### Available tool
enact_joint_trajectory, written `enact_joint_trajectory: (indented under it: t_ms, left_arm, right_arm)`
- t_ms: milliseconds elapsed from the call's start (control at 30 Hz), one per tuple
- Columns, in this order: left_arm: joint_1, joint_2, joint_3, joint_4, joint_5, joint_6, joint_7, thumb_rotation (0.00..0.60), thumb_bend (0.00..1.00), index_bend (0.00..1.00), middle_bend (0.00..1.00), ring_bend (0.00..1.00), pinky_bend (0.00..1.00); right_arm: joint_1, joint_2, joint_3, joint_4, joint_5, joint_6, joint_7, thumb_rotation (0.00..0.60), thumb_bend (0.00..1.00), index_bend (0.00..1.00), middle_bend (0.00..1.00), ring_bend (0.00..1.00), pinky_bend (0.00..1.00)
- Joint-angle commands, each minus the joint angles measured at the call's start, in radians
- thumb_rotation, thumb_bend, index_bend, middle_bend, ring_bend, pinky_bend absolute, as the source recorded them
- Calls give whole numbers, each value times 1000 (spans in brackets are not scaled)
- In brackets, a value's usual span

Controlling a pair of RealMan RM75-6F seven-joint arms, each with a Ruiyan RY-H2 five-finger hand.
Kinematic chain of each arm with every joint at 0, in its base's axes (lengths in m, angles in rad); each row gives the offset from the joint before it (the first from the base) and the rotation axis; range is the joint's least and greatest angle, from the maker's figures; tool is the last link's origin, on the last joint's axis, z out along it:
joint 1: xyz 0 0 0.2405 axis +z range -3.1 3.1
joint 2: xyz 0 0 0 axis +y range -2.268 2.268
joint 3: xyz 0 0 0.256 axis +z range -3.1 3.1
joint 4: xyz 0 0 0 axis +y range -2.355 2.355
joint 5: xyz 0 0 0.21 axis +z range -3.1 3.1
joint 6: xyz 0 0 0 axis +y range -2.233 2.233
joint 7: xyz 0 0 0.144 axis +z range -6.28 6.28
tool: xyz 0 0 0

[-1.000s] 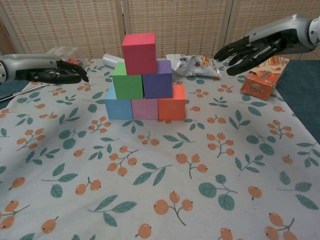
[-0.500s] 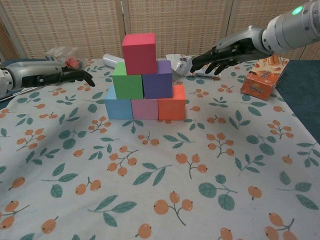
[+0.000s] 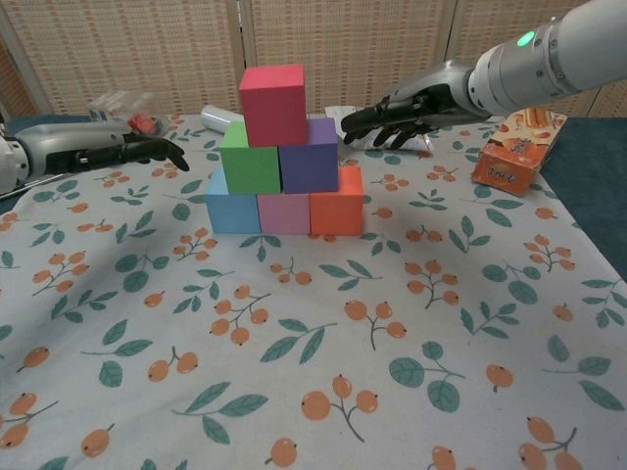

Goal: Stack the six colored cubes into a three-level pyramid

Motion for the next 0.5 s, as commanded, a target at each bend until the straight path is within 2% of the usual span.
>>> enact_joint_trajectory:
  t_ms: [33,500]
  left_arm:
    - [1,0,1,-2,9,4,-4,1,297,199,0,0,48]
    - [-16,-25,-10,18,8,-12,-1,4,297,188,0,0,48]
  right_arm:
    - [4,-7,-2,4,7,4,-6,211,436,215,0,0,0]
    - [16,-37,-8,20,37,11,-23,211,436,208,0,0,0]
